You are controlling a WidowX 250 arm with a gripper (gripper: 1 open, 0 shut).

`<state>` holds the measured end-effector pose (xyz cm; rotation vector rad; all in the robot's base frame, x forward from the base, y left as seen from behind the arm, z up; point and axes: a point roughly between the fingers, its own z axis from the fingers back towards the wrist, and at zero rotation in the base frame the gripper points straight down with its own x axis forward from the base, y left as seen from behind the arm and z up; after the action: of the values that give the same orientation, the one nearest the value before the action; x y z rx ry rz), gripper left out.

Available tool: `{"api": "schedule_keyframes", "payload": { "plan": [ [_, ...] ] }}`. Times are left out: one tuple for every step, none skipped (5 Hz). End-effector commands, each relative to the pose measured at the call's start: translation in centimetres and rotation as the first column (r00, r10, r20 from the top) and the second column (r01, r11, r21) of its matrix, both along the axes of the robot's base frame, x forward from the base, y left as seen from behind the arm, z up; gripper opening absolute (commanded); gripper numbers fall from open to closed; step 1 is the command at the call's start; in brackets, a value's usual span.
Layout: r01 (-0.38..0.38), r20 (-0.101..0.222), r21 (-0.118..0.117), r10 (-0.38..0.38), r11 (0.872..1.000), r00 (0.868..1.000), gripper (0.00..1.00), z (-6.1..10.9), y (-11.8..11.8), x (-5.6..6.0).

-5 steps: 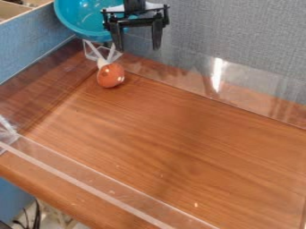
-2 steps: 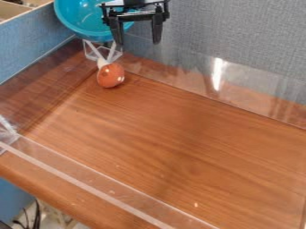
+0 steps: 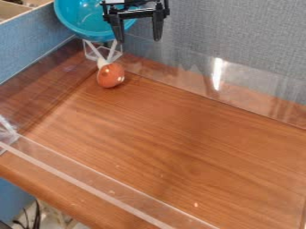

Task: Put the mushroom in the blue bowl

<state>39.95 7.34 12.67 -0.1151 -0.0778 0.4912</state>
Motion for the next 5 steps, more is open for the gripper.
{"api": "schedule_keyframes", "payload": {
  "plan": [
    [-0.008,0.075,0.018,0.007,1.0,0.997,1.0,2.4,0.5,0.4],
    [-0.002,0.07,0.018,0.001,1.0,0.998,1.0,2.1,0.2,0.4],
    [0.002,0.064,0.018,-0.003,1.0,0.998,1.0,1.7,0.0,0.4],
    [0.007,0.058,0.018,-0.008,1.0,0.998,1.0,1.4,-0.2,0.3],
    [0.011,0.057,0.018,-0.012,1.0,0.998,1.0,1.2,-0.4,0.3]
  ]
}}
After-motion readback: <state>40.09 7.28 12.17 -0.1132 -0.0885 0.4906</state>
